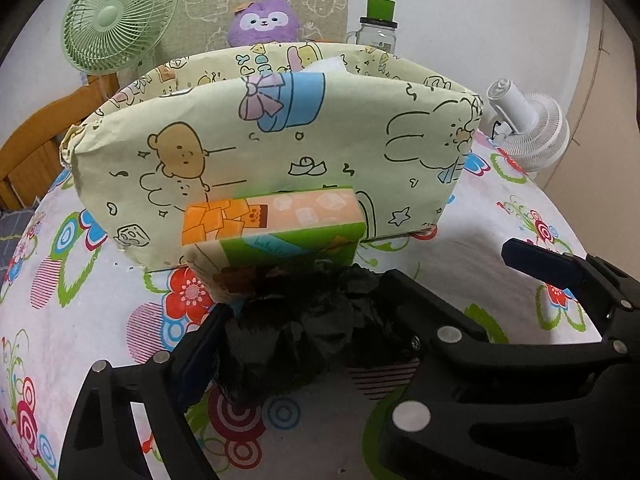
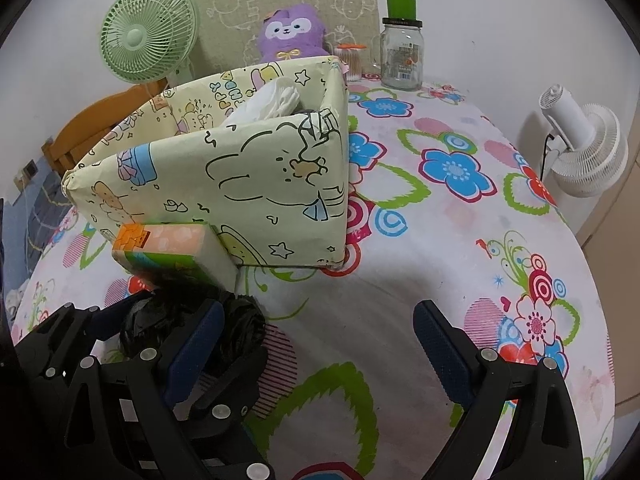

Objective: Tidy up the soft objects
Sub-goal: 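Close the left tool on the black folded item while the right tool moves to the tissue pack, then lift the black item with the left tool while the right tool grasps and lifts the orange-green tissue pack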

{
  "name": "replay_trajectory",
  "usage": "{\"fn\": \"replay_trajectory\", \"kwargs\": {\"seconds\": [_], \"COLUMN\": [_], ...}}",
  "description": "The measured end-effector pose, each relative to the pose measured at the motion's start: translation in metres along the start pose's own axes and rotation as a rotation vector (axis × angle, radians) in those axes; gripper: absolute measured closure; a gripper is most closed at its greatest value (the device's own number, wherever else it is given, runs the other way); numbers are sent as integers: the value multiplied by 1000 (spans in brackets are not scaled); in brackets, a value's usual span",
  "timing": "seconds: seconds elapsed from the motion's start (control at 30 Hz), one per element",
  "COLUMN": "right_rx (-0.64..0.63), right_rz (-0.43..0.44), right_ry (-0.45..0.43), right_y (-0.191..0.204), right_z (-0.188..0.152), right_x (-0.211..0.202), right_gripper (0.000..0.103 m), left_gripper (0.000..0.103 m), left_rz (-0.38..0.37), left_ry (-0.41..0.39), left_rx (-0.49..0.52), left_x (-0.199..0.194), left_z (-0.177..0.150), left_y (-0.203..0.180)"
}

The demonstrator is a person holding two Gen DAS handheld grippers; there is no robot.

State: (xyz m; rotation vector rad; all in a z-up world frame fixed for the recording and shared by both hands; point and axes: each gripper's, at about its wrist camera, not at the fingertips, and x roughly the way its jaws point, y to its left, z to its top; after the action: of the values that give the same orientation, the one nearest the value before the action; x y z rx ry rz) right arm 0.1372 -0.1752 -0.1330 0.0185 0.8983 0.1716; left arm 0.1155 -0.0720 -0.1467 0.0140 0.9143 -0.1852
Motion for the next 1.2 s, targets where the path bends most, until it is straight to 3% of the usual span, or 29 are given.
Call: {"fn": "replay_trajectory", "kwargs": {"seconds": [1.2], "right_rx": [-44], "right_rz": [33], "right_ry": [-4], "right_y": [68], "right_z": [-1], "right_x": [-2], "right_gripper": [6], "left_gripper": [12], "left_rz": [72], "left_ry": [-28], "left_rx": [-30], "left_x": [-26], "left_z": [-14], "left_y": [58]}}
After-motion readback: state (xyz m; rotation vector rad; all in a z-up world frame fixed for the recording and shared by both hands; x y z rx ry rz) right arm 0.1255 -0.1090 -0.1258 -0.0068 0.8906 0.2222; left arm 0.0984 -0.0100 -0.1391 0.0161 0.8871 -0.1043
